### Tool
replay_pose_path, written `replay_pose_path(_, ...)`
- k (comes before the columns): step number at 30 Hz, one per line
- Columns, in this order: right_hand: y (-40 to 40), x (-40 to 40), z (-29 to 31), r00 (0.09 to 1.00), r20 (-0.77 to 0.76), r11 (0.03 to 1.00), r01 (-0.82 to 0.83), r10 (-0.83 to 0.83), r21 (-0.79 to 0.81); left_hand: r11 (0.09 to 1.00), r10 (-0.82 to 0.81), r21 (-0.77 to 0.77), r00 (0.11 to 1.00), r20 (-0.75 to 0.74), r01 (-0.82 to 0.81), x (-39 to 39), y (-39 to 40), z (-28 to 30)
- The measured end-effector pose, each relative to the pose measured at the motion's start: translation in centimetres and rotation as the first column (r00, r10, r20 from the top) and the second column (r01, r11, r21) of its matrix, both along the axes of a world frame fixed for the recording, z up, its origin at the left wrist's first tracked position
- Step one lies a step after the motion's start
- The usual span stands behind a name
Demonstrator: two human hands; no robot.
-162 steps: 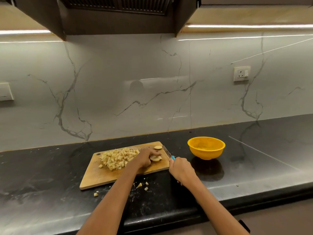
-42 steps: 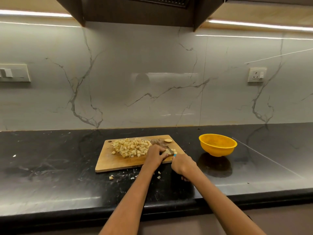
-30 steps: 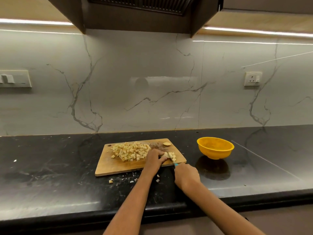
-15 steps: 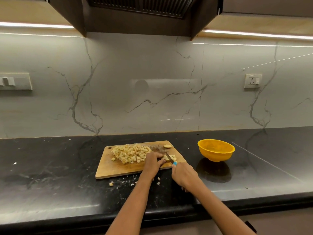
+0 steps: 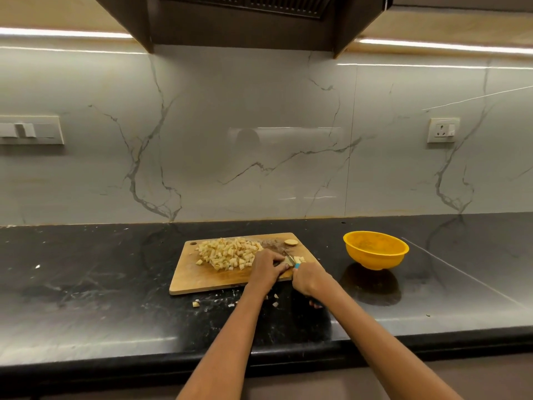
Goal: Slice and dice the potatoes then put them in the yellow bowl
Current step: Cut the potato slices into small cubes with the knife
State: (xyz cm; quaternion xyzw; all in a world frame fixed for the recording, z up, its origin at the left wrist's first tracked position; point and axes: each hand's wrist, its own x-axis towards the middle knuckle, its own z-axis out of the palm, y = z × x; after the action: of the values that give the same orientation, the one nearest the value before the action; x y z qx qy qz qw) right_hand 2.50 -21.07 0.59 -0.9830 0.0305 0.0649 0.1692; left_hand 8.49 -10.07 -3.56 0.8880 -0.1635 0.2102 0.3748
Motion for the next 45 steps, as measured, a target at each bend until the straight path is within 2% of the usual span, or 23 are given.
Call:
replay_pose_path(3,0.1,-1.8,-0.9,0.991,0.126,0.978,-0.009,0.036,-0.208,1.000,0.015,0.007,1.000,-0.004,-0.015,0.0,0.0,0.0)
replay_pose_path(5,0.0,-3.1,-1.3,0.979,0.199,0.957,0.008,0.052,-0.289,1.000,0.031,0.000,0.999,-0.012,-0.031,0.1,0.0,-0.1)
replay_pose_path(7,-0.5,-3.8,-1.8,0.971,0.235,0.954,0.022,0.051,-0.299,0.999,0.040,0.000,0.999,-0.028,-0.041,0.1,0.0,-0.1)
replay_pose_path(9,-1.0,-4.1,-2.0,0.965,0.259,0.979,0.074,-0.022,-0.192,0.999,0.043,-0.006,0.998,-0.039,-0.043,0.2,0.1,-0.2)
replay_pose_path(12,-1.5,-3.6,-1.6,0.962,0.231,0.989,0.134,-0.146,0.067,0.998,0.051,-0.023,0.998,-0.048,-0.053,0.3,0.2,-0.2)
replay_pose_path(15,-1.0,-2.7,-1.4,0.980,0.158,0.984,0.100,-0.123,0.146,0.997,0.073,-0.014,0.997,-0.040,-0.073,0.3,0.1,-0.2)
replay_pose_path(25,-0.1,-1.6,-1.2,0.991,0.110,0.996,0.066,-0.073,0.068,0.996,0.083,0.017,0.997,-0.008,-0.083,0.3,0.2,-0.2)
replay_pose_path(31,0.8,0.1,0.1,0.999,0.030,0.999,0.026,-0.027,0.025,0.998,0.063,0.016,0.998,0.014,-0.063,-0.1,0.2,0.1)
replay_pose_path(40,-0.4,-3.2,-1.3,0.990,0.140,0.991,-0.004,0.023,-0.137,0.993,0.114,-0.031,0.994,0.006,-0.113,-0.3,0.0,-0.1)
replay_pose_path(42,-0.8,-3.7,-1.6,0.982,0.186,0.993,0.032,-0.010,-0.115,0.993,0.118,-0.029,0.993,-0.006,-0.118,-0.3,0.0,-0.1)
replay_pose_path(45,-1.1,-3.5,-1.8,0.972,0.208,0.994,0.102,-0.110,0.047,0.993,0.111,-0.036,0.993,-0.034,-0.112,-0.1,0.1,-0.1)
